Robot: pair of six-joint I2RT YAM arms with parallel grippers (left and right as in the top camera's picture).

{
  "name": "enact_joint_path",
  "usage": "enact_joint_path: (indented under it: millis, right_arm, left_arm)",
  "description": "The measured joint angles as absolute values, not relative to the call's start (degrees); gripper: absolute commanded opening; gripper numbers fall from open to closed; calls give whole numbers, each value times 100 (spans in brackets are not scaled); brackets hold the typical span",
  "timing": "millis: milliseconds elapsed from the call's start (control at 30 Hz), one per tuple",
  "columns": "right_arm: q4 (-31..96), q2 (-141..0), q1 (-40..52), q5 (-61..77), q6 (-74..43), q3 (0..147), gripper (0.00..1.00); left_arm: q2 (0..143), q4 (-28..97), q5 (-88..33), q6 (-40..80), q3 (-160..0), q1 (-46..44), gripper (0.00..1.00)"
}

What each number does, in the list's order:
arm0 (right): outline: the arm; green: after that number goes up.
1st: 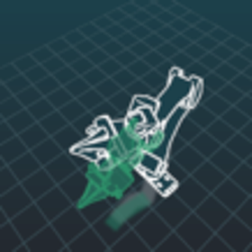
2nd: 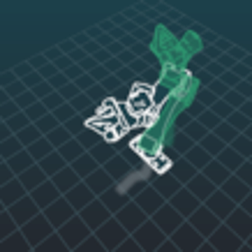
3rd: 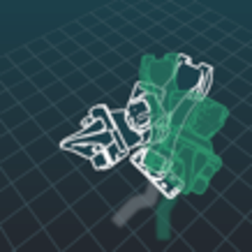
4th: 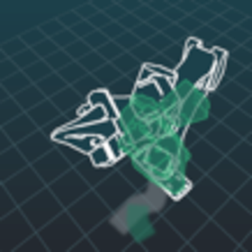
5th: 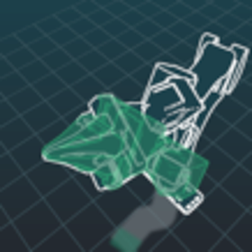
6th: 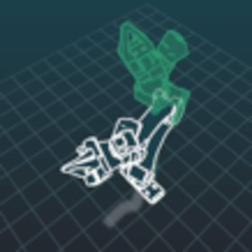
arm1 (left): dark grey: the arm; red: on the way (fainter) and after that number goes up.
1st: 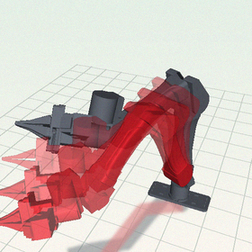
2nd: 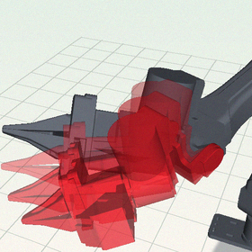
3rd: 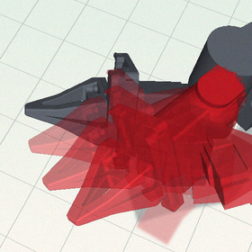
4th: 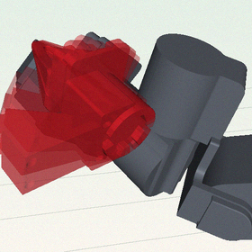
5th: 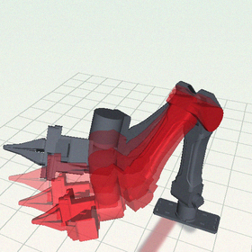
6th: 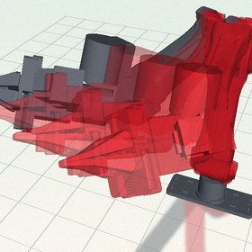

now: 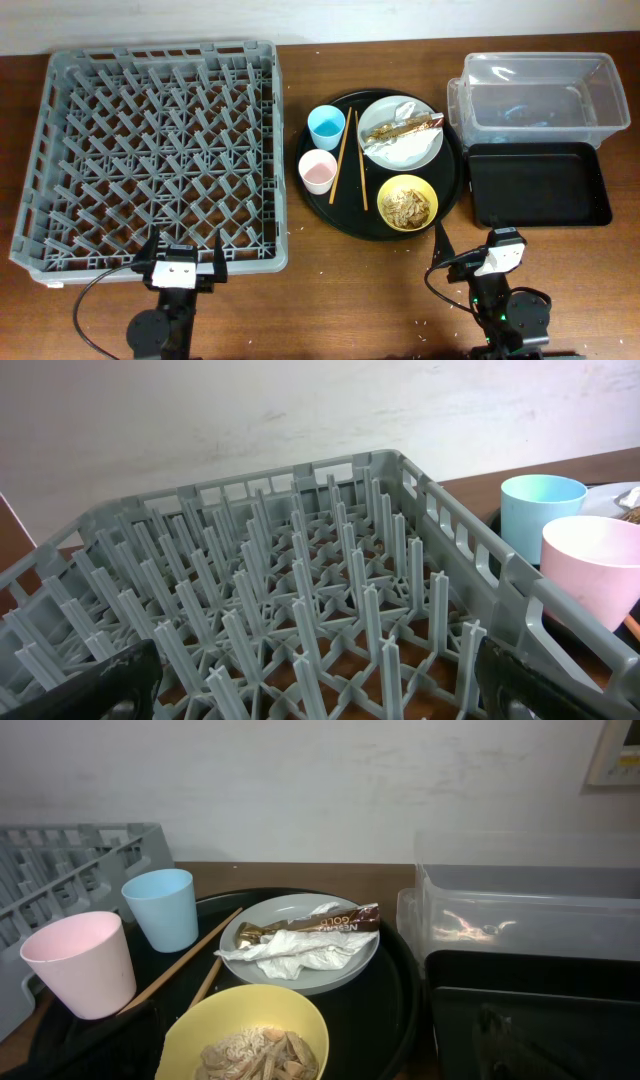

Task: Sort waste into correct bins and load items into the dishwasher rack
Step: 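Raise both arms from rest toward the tray and rack, then grasp the gold wrapper and tissue from the white plate with right gripper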

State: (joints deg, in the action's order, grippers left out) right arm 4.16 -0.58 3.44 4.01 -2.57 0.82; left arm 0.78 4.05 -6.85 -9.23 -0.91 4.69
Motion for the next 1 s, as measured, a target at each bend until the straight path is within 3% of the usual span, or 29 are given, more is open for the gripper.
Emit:
enact_joint_path:
  millis: [467, 667, 800, 1000]
  right_arm:
    - [-425, -69, 344, 777, -259, 220, 98]
    - [-305, -1079, 344, 1151, -189, 1820, 98]
    - [799, -2775, 344, 1363, -64, 3601, 99]
    - [3503, -5601, 344, 1448, 202, 6807, 99]
  left_arm:
    - [80, -478, -1297, -582, -204, 469, 100]
    - [1039, 405, -1337, -445, -2062, 469, 100]
    - [2436, 1168, -1354, -421, -3535, 469, 100]
    - [4300, 2025, -1356, -401, -5284, 469, 100]
